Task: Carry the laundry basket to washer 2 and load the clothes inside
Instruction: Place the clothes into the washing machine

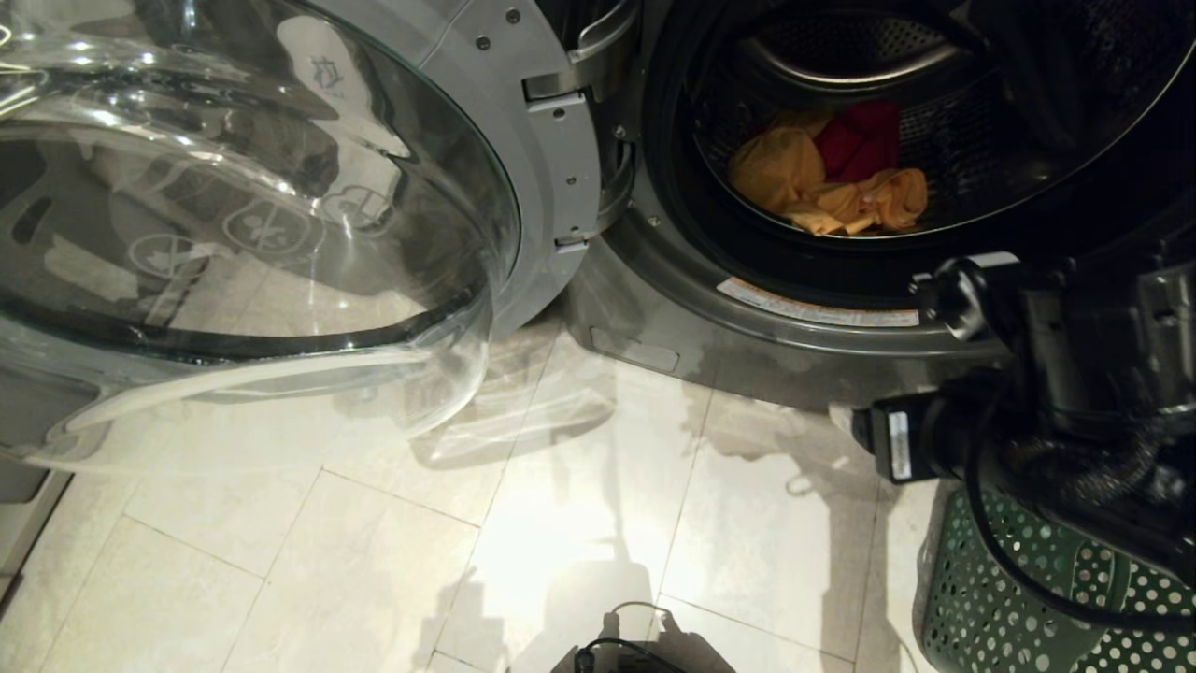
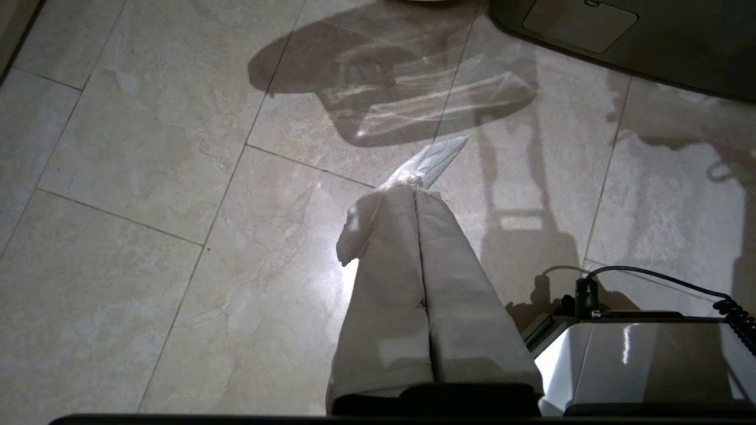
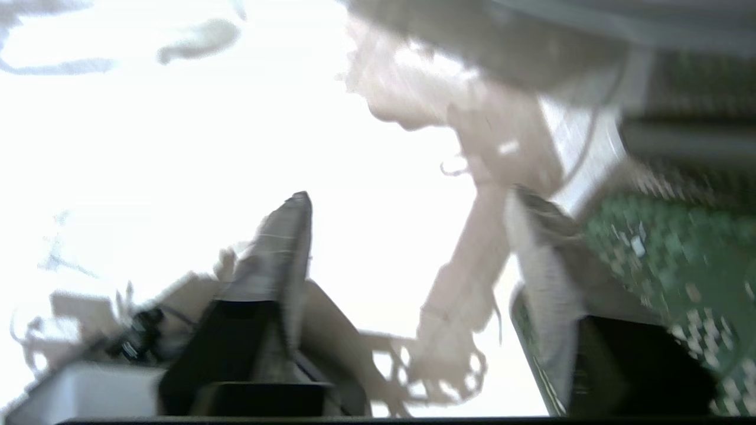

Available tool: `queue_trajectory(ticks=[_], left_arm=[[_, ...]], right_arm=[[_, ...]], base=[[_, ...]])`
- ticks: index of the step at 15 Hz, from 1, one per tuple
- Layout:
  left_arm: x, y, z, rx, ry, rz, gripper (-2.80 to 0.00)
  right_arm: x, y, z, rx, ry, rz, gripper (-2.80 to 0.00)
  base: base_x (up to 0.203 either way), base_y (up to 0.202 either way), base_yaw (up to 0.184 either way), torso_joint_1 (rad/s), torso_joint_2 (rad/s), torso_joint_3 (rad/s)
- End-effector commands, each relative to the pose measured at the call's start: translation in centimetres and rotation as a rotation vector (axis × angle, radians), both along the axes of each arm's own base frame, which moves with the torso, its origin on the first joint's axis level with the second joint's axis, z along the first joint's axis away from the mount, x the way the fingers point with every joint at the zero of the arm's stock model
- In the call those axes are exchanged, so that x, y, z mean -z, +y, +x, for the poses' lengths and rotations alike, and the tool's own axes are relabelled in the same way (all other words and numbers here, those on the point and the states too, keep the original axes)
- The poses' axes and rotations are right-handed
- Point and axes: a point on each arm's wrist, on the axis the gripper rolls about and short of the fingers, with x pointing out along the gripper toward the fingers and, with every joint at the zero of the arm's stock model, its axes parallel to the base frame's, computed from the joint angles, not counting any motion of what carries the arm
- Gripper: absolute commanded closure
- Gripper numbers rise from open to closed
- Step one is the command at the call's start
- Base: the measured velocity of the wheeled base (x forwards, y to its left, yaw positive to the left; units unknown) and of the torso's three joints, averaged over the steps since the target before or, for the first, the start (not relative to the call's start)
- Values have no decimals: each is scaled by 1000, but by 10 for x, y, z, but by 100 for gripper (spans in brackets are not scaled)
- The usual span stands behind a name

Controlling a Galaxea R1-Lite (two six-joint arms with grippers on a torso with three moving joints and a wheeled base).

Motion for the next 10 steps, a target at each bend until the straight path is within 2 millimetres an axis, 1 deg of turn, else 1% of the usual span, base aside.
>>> queue_trajectory(ticks=[1,2,3,6,8,10], left_arm=[[0,0,0,-1,1,1,0],[0,0,0,-1,2,-1,0],[0,0,0,-1,2,-1,0],[0,0,0,-1,2,0,0],[0,0,0,-1,1,1,0],[0,0,0,-1,2,0,0]], right_arm=[[10,-36,-39,22,-5,20,0],[18,-47,-47,39,10,16,0],[23,-57,-49,85,20,14,0],[35,-87,-45,263,47,3,0],[41,-112,-39,427,70,-2,0],[52,-137,-39,591,115,-8,0]], base=[[0,0,0,0,0,0],[0,0,0,0,0,0],[0,0,0,0,0,0],[0,0,0,0,0,0],[0,0,0,0,0,0],[0,0,0,0,0,0]])
